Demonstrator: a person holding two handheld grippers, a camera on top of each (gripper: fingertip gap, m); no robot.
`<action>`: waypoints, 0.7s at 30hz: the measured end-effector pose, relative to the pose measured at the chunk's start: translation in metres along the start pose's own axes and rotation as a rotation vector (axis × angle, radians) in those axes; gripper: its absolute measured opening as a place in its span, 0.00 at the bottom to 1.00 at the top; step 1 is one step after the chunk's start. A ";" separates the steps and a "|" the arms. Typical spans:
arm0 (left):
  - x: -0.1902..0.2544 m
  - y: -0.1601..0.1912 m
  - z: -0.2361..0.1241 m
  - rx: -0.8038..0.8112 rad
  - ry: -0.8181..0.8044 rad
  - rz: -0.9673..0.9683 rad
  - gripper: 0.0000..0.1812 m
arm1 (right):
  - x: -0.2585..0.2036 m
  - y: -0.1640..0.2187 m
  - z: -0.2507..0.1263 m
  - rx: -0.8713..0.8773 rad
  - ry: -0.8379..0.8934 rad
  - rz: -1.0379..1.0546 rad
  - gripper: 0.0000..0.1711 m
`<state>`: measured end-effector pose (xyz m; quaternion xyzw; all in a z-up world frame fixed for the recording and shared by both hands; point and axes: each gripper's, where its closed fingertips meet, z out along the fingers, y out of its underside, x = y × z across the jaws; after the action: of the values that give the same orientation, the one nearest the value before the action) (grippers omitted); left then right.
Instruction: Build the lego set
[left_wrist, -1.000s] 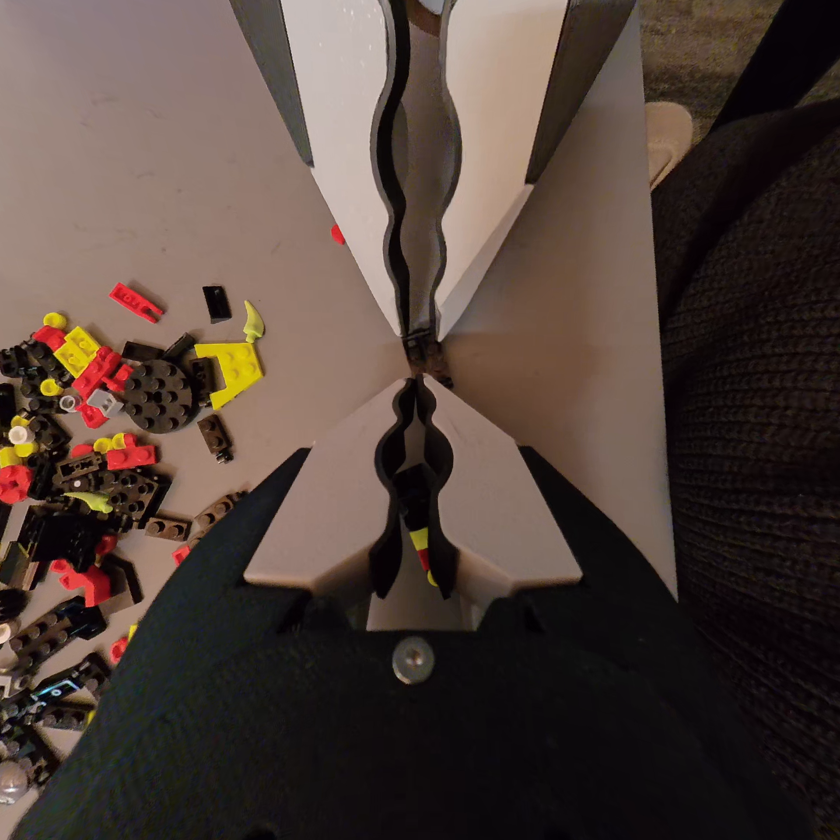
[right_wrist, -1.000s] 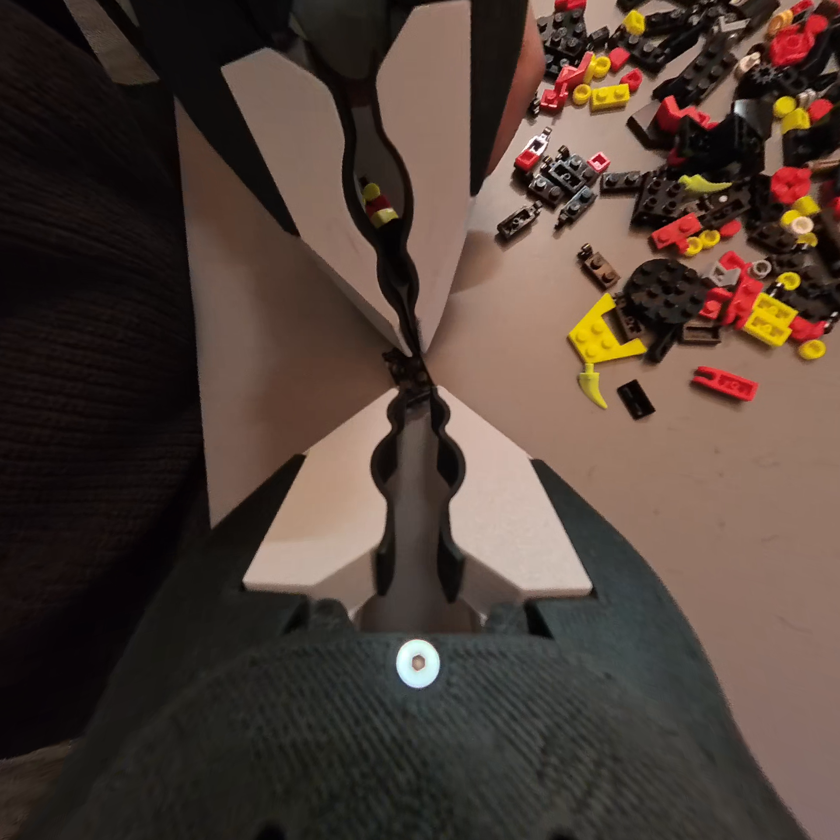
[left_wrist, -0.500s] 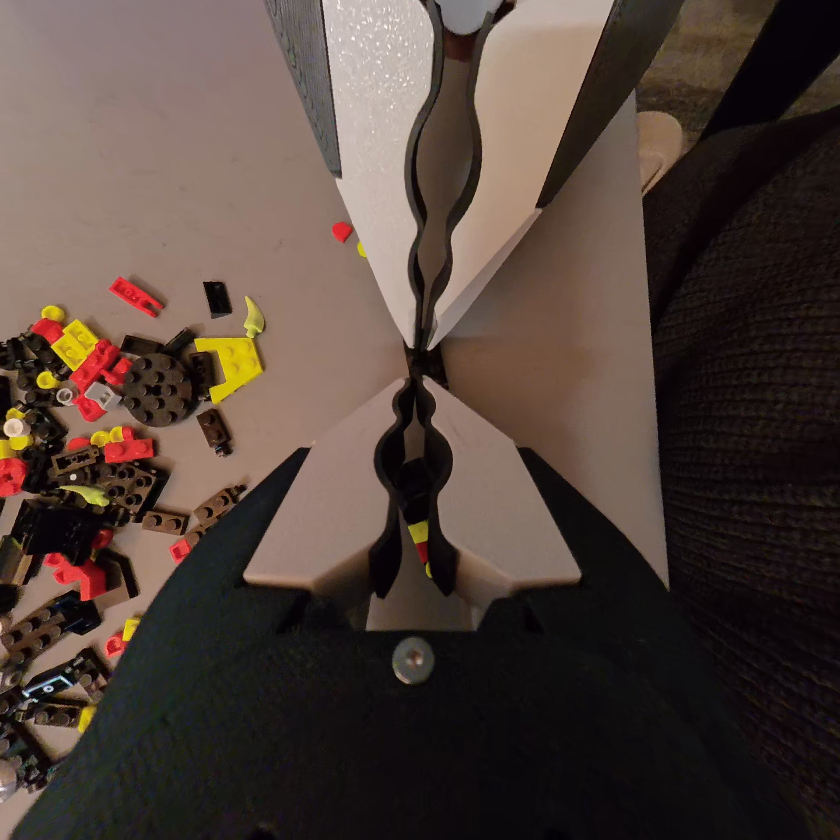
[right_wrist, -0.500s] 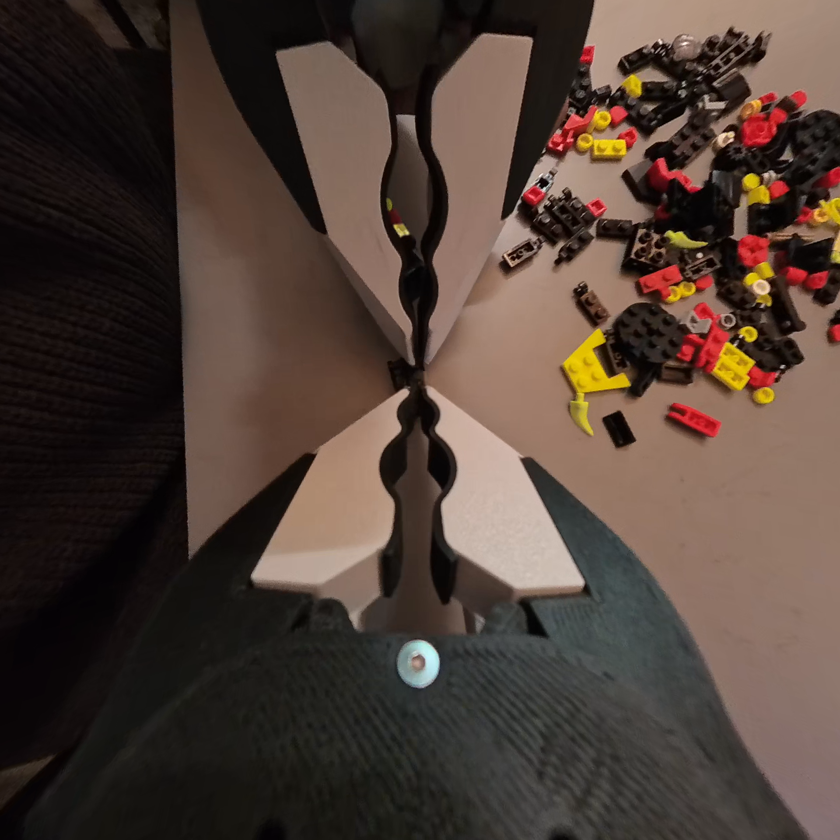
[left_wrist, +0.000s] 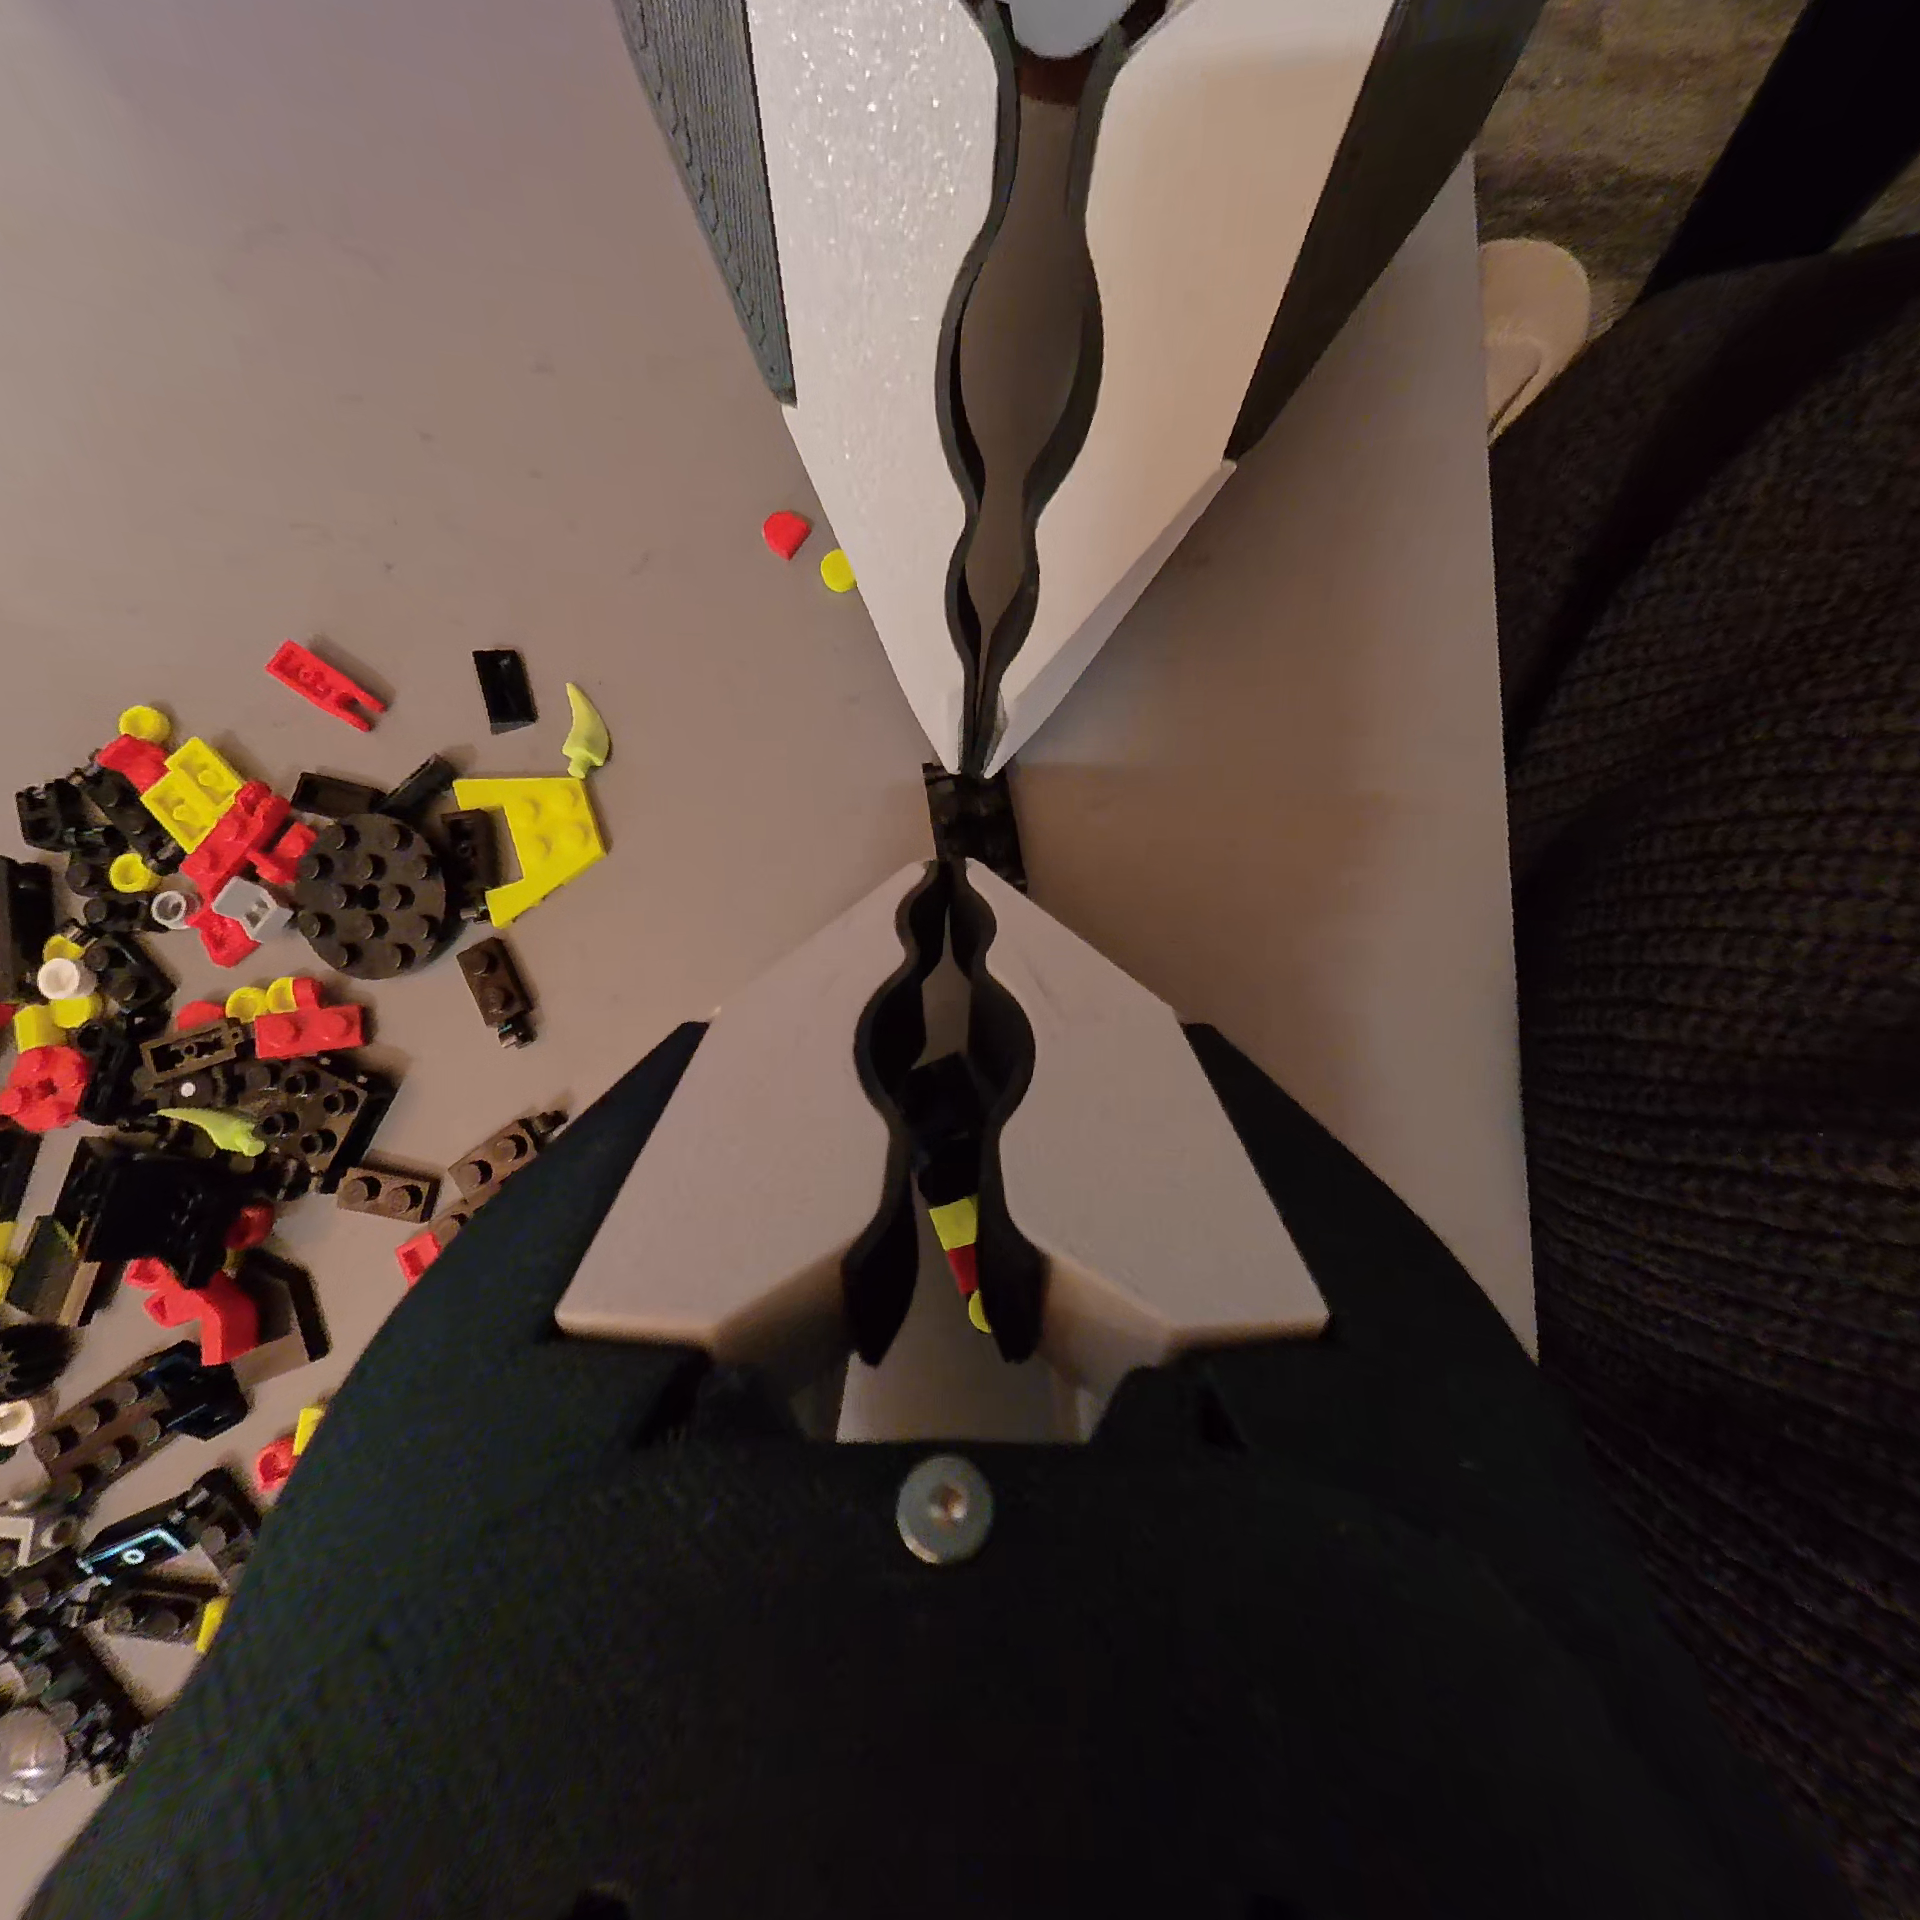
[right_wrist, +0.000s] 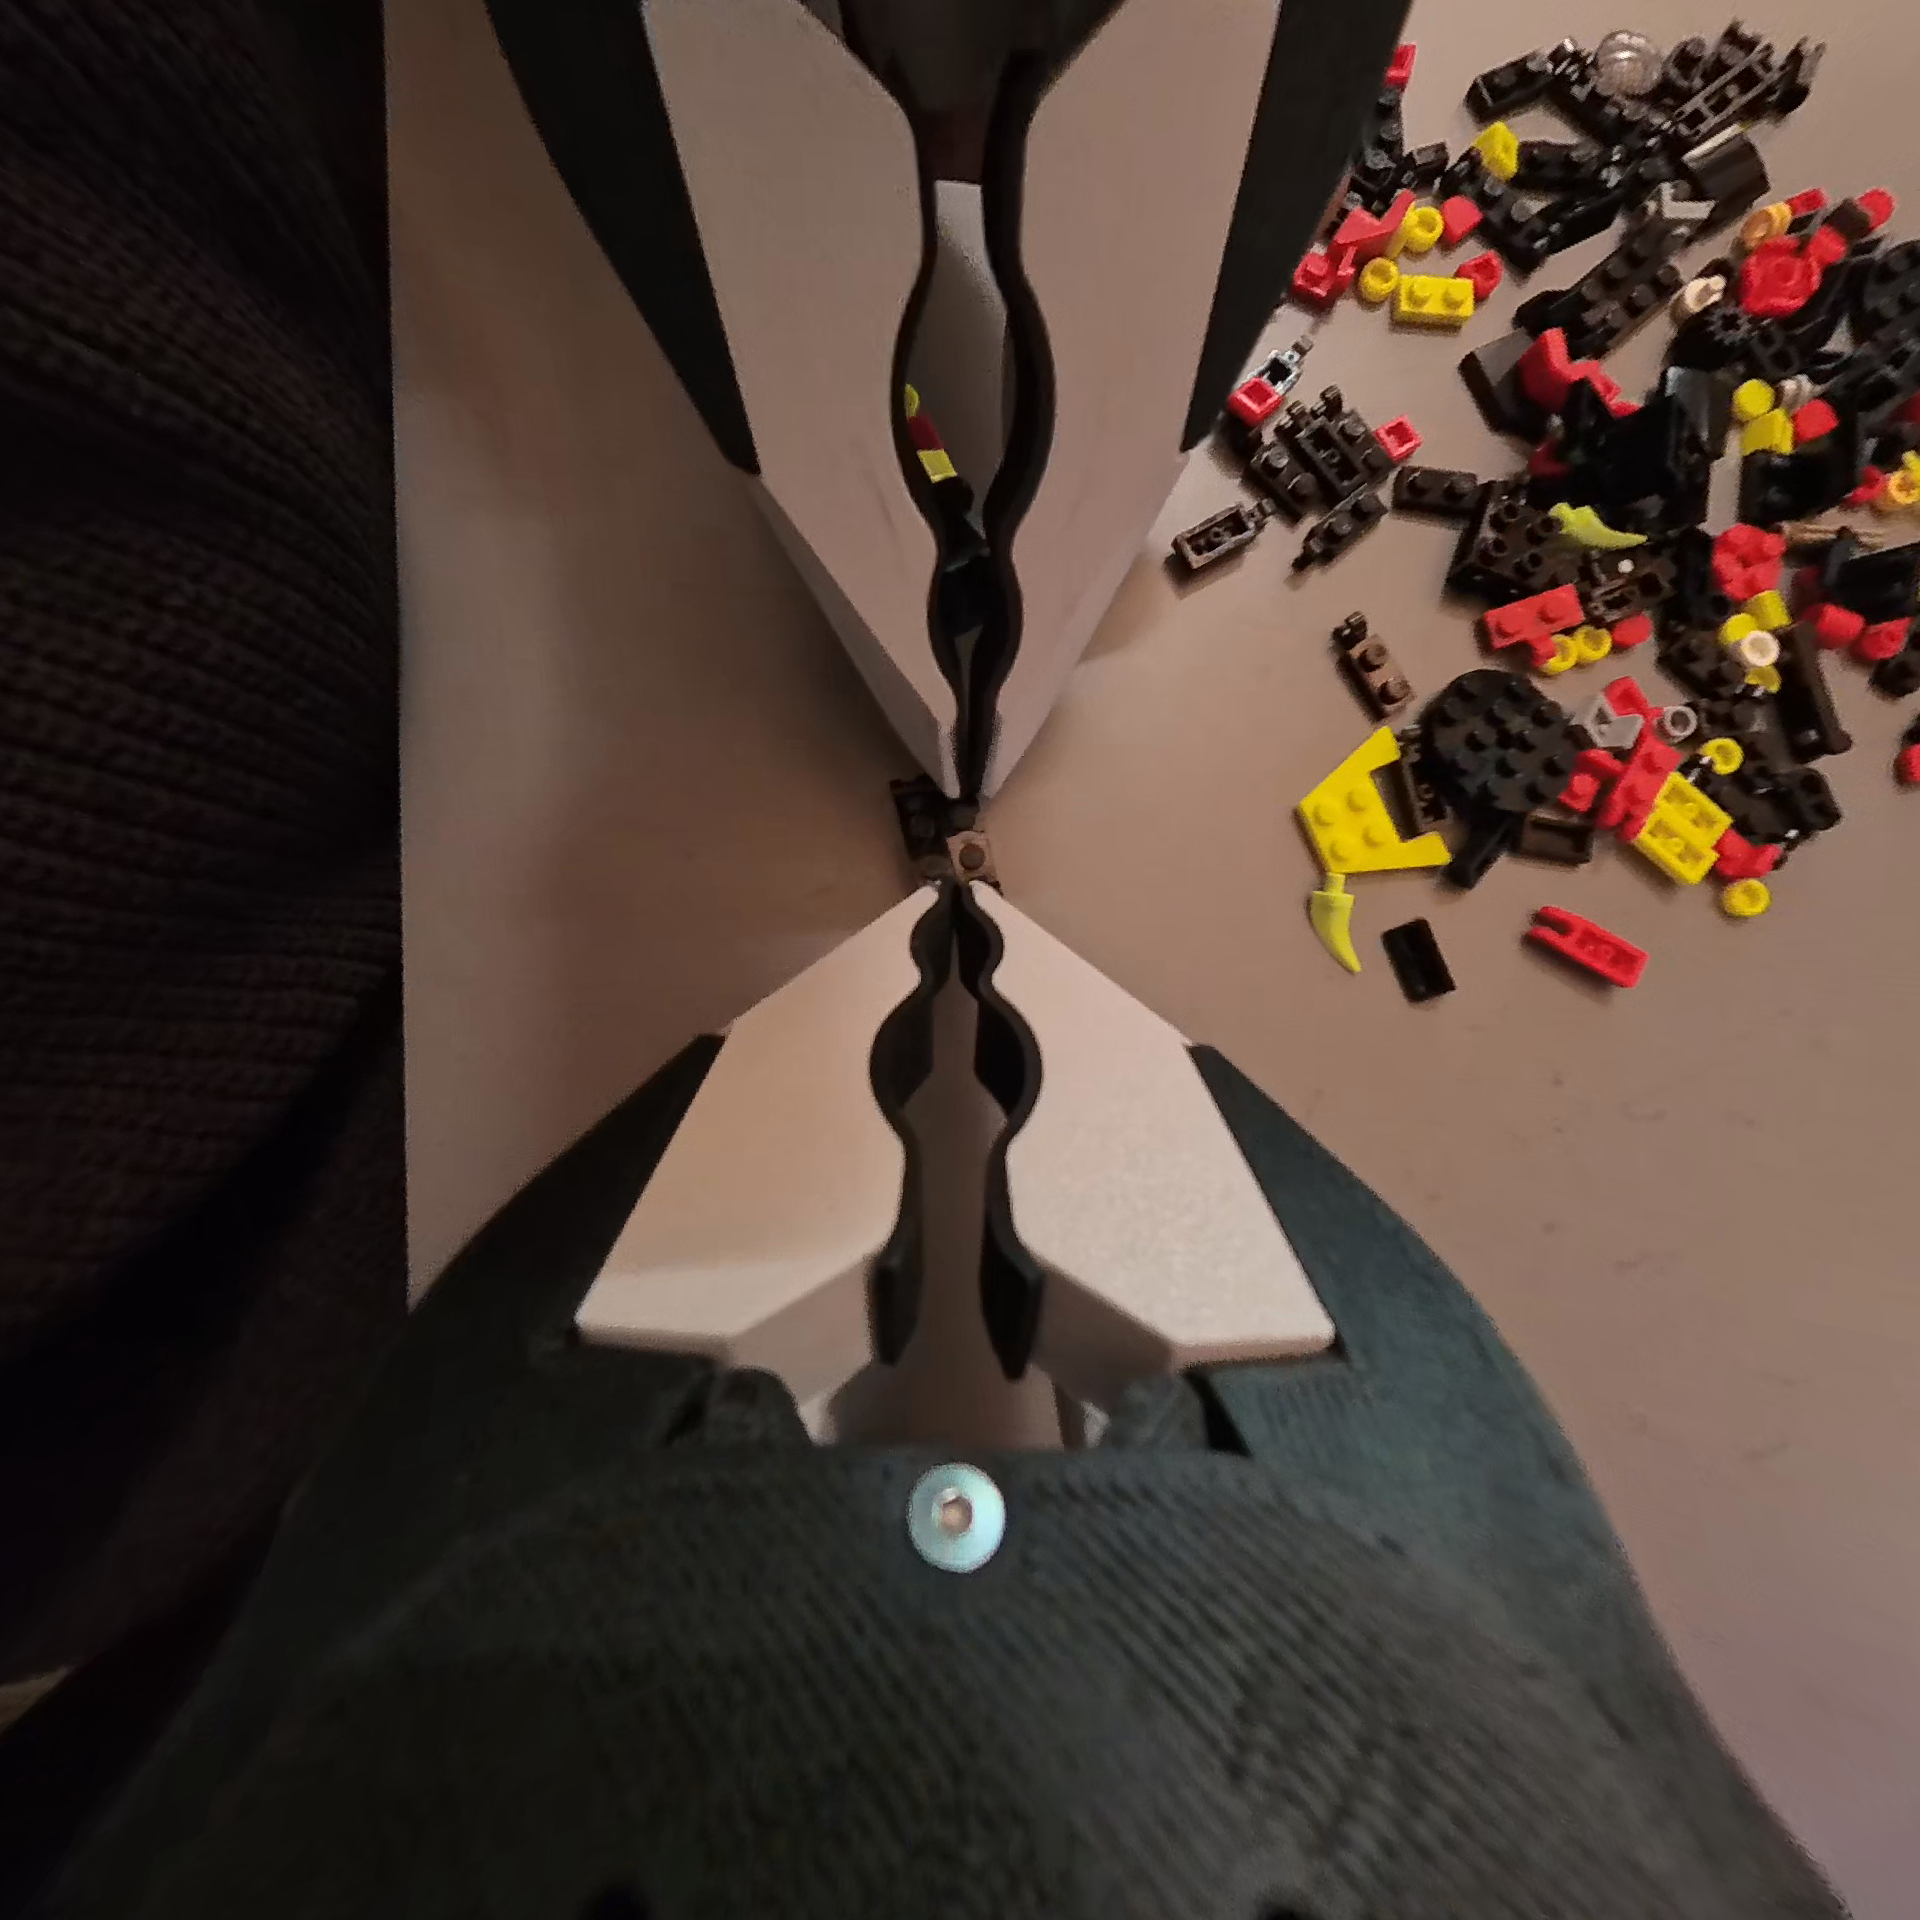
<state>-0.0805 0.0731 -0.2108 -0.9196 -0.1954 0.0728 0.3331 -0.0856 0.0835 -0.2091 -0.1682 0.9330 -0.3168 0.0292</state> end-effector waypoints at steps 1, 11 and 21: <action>0.000 0.000 0.000 0.000 0.001 -0.001 0.00 | 0.000 0.000 0.000 0.000 0.006 -0.008 0.00; 0.003 0.000 0.002 -0.001 0.010 -0.004 0.00 | 0.001 0.000 0.000 -0.002 0.031 -0.028 0.00; -0.005 -0.007 -0.008 0.050 0.000 -0.028 0.00 | 0.009 -0.005 -0.007 0.052 0.096 -0.064 0.07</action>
<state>-0.0851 0.0711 -0.2002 -0.9082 -0.2062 0.0732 0.3568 -0.0938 0.0811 -0.2000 -0.1818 0.9190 -0.3491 -0.0213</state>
